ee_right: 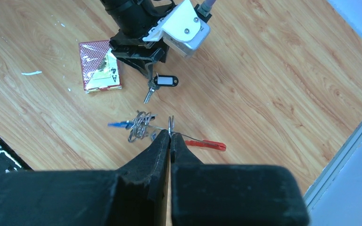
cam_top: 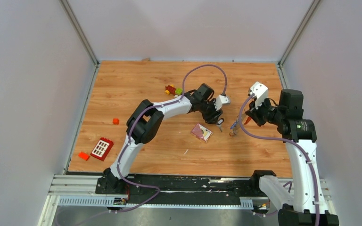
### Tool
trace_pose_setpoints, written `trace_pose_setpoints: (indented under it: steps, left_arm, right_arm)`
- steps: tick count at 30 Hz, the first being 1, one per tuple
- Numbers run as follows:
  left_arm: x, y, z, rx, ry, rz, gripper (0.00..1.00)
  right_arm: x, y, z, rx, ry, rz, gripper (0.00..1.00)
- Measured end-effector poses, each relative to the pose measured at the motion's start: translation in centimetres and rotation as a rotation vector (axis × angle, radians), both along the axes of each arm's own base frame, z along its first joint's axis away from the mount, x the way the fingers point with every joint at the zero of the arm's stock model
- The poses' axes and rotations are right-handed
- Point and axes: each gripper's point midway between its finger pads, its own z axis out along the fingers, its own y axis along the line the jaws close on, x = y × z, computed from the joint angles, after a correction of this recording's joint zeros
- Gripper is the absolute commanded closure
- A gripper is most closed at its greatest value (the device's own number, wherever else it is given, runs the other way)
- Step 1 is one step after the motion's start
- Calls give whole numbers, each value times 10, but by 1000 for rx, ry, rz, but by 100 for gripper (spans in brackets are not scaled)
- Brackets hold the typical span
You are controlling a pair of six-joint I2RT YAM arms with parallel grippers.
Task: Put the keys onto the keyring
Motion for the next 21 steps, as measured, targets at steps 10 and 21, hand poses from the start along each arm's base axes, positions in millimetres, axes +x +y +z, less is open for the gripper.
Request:
trace_pose_setpoints:
  steps: [10,21]
  left_arm:
    - [-12,-5,-5,-2,31,-25,61]
    - [-19,-9,-7,-8,33,-41,83]
  right_arm:
    - [-2,-1,-1,-6,1,-2,100]
    - [-5,-1,-6,-9,10,0,100]
